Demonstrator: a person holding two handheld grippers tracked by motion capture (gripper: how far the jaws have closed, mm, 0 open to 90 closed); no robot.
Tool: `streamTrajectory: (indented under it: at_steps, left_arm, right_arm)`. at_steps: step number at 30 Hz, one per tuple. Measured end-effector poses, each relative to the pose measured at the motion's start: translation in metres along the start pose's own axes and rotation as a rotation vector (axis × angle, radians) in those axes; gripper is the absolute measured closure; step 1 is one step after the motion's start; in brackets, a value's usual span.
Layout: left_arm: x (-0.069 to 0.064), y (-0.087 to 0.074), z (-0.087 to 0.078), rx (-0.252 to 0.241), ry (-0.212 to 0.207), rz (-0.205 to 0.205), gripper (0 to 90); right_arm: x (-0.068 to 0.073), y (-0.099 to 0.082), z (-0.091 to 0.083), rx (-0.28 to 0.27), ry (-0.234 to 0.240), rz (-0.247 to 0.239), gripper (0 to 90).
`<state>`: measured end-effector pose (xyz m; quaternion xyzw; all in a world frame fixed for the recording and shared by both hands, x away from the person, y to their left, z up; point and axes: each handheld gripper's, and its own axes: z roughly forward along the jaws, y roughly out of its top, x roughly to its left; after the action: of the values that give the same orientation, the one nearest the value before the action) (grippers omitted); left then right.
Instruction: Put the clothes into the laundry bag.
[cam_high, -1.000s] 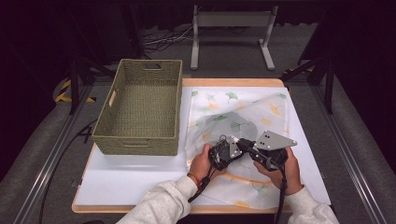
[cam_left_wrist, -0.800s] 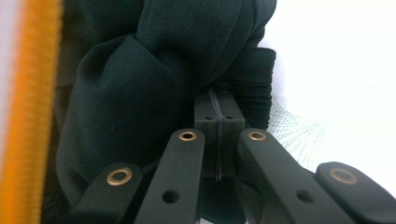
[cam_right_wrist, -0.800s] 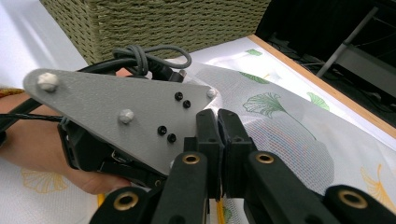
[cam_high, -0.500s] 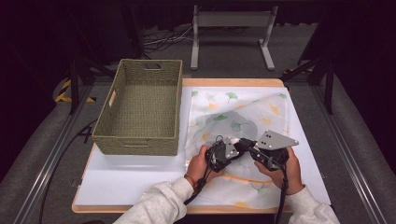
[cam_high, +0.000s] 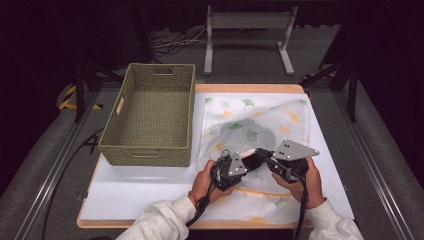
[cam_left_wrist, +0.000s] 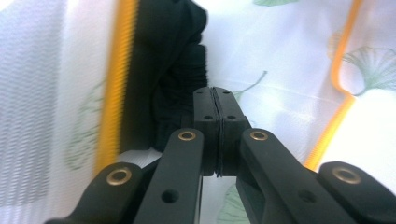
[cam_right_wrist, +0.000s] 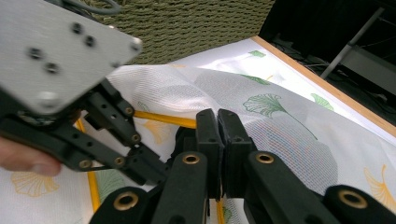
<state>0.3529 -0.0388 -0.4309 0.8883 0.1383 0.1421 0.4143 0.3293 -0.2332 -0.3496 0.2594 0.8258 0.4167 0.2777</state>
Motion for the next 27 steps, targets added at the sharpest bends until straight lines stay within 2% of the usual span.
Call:
streamTrajectory:
  at_steps: [4,5,8,11,12,13,14,16,18,20,24,27]
  left_arm:
    - [-0.004,0.001,0.018,0.051,0.023,0.052,89.5]
    - [-0.004,0.001,0.018,0.051,0.023,0.052,89.6]
    - [-0.004,0.0,0.032,0.106,0.051,0.056,89.8]
    - [-0.002,0.003,0.036,0.103,0.073,0.054,89.8]
    - [-0.001,0.004,0.038,0.104,0.078,0.042,89.8]
    - [0.0,0.005,0.039,0.109,0.093,0.052,89.8]
    - [0.0,0.006,0.042,0.101,0.118,0.047,89.8]
    - [0.002,0.007,0.045,0.096,0.136,0.021,89.8]
    - [0.003,0.008,0.046,0.094,0.14,0.021,89.9]
    - [0.004,0.009,0.047,0.091,0.14,0.003,89.8]
    - [0.007,0.012,0.049,0.111,0.163,0.0,89.8]
    - [0.007,0.011,0.048,0.107,0.155,-0.001,89.8]
  right_arm:
    - [0.0,0.001,0.002,0.005,0.002,-0.002,89.0]
    - [0.0,0.001,0.002,0.005,0.002,-0.002,89.0]
    - [-0.001,0.001,0.001,0.004,0.001,0.001,89.0]
    - [-0.001,0.0,0.0,0.004,0.0,0.004,89.0]
    - [-0.001,0.0,0.0,0.004,0.0,0.004,89.0]
    - [-0.001,0.0,0.0,0.002,-0.002,0.005,89.0]
    - [-0.002,0.0,0.0,0.001,-0.004,0.006,89.0]
    - [-0.001,0.001,-0.002,0.001,-0.004,0.006,89.0]
    - [-0.001,0.001,-0.002,0.001,-0.005,0.005,89.0]
    - [0.0,0.002,-0.002,0.0,-0.004,0.001,89.0]
    - [0.001,0.002,-0.001,0.002,-0.002,0.001,89.0]
    - [0.001,0.002,-0.001,0.003,-0.004,0.002,89.0]
